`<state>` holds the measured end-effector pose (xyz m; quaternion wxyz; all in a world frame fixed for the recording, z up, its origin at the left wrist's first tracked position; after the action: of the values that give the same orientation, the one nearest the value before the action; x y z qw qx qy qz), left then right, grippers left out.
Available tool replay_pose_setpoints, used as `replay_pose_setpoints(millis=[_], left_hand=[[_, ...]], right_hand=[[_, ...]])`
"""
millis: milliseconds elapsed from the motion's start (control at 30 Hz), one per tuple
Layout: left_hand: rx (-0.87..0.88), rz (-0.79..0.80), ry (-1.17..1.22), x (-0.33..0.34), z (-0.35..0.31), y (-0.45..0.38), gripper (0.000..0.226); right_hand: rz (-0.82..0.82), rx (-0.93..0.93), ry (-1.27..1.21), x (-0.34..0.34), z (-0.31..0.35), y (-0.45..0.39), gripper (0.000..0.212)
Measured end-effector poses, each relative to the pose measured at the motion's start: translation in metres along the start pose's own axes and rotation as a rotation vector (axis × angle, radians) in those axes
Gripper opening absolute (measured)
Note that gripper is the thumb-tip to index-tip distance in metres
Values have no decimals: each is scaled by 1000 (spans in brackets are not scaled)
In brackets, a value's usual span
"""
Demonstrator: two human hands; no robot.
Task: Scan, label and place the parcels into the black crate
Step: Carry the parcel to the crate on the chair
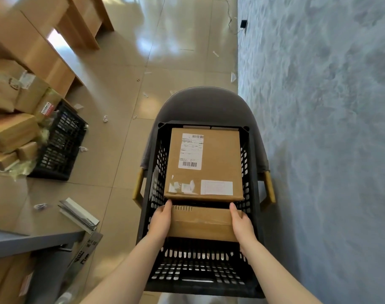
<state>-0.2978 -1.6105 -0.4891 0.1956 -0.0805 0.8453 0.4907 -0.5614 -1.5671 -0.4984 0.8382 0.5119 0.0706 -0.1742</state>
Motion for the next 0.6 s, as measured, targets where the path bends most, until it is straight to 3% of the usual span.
replay_pose_setpoints(millis=[133,267,433,600], left_hand=[[20,-5,47,10,-4,-2,52],[-18,-3,165,9,-5,-1,38],[93,132,134,8,-10,1,19],[187,189,110,13,-5,-1,38]], right_hand=[[-30,-17,-37,-1,2,-9,75],[-7,-100,-129,-3,3,-9,54],[-71,-210,133,-6,3,6,54],[-144,-282,259,-9,18,11,62]])
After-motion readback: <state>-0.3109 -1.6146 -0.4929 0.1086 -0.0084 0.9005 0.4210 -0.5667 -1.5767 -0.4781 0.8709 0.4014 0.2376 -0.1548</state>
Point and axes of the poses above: each hand's wrist, its own y-axis away from the middle knuckle, its own x-axis out of the palm, z = x × y, the point moved 6 cm from there along -y, towards the middle knuckle, and after that the axes turned 3 degrees about -z, right-handed, at the moved point
